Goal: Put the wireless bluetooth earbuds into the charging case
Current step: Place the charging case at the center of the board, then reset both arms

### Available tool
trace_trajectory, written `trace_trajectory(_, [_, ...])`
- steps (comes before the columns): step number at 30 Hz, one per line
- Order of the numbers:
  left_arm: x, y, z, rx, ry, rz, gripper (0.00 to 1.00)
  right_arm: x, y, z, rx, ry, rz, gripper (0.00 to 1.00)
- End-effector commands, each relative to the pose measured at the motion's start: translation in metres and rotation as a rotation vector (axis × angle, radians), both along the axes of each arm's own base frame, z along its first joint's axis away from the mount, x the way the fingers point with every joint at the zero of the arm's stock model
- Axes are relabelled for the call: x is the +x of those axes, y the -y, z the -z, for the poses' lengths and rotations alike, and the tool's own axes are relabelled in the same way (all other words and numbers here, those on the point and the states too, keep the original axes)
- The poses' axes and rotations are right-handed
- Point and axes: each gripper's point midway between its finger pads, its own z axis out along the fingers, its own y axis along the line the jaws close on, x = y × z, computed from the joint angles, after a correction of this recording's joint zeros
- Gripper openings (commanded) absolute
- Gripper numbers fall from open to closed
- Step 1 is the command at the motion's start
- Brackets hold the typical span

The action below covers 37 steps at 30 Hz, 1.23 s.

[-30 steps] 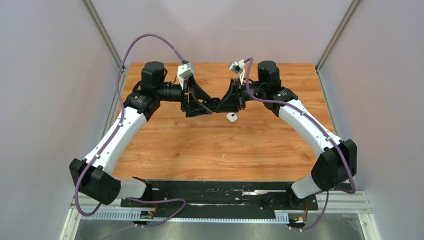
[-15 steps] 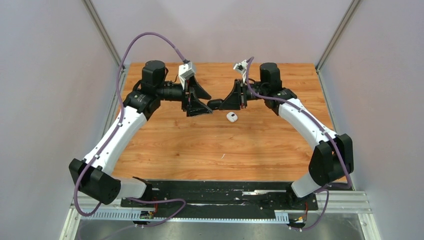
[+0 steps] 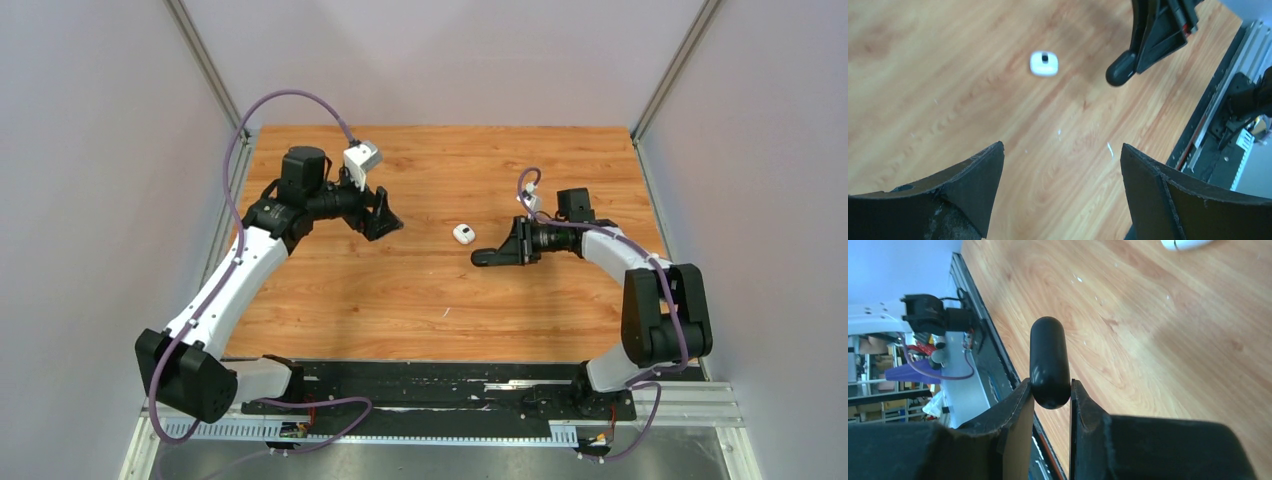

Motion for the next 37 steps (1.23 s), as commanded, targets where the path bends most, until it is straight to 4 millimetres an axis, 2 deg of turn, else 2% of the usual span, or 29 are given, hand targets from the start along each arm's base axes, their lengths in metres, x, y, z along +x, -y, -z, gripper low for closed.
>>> trace_trajectory(1, [-0.014,-0.005,0.024,0.008,-0.080,-0.016,0.92,-0.013,0.007,0.037,-0.081,0.007,-0.041,0.00])
trace_trajectory(5, [-0.021,-0.004,0.038,0.015,-0.127,-0.003,0.93,-0.013,0.010,0.061,-0.121,-0.069,-0.001,0.00])
trace_trajectory(9, [-0.021,-0.006,0.046,0.032,-0.138,-0.006,0.94,-0.003,0.011,0.070,-0.136,-0.122,0.052,0.01])
trace_trajectory(13, [-0.021,-0.006,0.046,0.036,-0.136,0.000,0.95,0.007,0.017,0.086,-0.195,-0.180,0.113,0.23])
trace_trajectory(15, [-0.021,-0.006,0.046,0.038,-0.135,0.003,0.95,0.012,0.022,0.089,-0.234,-0.180,0.126,0.39])
trace_trajectory(18, [-0.020,-0.008,0.045,0.056,-0.123,0.001,0.96,0.025,0.045,0.082,-0.352,-0.161,0.170,0.51])
trace_trajectory(20, [-0.015,-0.014,0.045,0.089,-0.106,-0.026,0.98,0.042,0.070,0.063,-0.434,-0.139,0.224,0.65])
trace_trajectory(21, [-0.014,-0.017,0.046,0.103,-0.100,-0.035,0.99,0.049,0.081,0.051,-0.456,-0.114,0.239,0.75])
trace_trajectory(23, [-0.006,-0.025,0.045,0.137,-0.067,-0.070,1.00,0.062,0.100,0.017,-0.431,-0.043,0.276,0.95])
trace_trajectory(24, [-0.001,-0.030,0.045,0.152,-0.056,-0.096,1.00,0.069,0.105,-0.007,-0.399,0.005,0.301,0.99])
trace_trajectory(26, [0.010,-0.039,0.041,0.159,-0.050,-0.150,1.00,0.084,0.114,-0.050,-0.350,0.082,0.377,1.00])
trace_trajectory(27, [0.016,-0.042,0.035,0.153,-0.042,-0.173,1.00,0.096,0.124,-0.069,-0.378,0.127,0.449,1.00])
trace_trajectory(28, [0.022,-0.049,0.032,0.144,-0.051,-0.216,1.00,0.108,0.137,-0.089,-0.415,0.158,0.564,1.00])
trace_trajectory(30, [0.035,-0.060,0.014,0.112,-0.028,-0.282,1.00,0.127,0.167,-0.132,-0.478,0.239,0.789,1.00])
trace_trajectory(31, [0.041,-0.062,0.000,0.096,0.001,-0.302,1.00,0.131,0.178,-0.154,-0.495,0.287,0.857,1.00])
trace_trajectory(33, [0.052,-0.070,-0.014,0.087,0.037,-0.348,1.00,0.132,0.188,-0.191,-0.510,0.379,0.921,1.00])
trace_trajectory(35, [0.060,-0.073,-0.020,0.094,0.062,-0.373,1.00,0.128,0.187,-0.212,-0.500,0.441,0.921,1.00])
trace_trajectory(37, [0.065,-0.074,-0.017,0.103,0.073,-0.380,1.00,0.122,0.186,-0.216,-0.484,0.440,0.937,1.00])
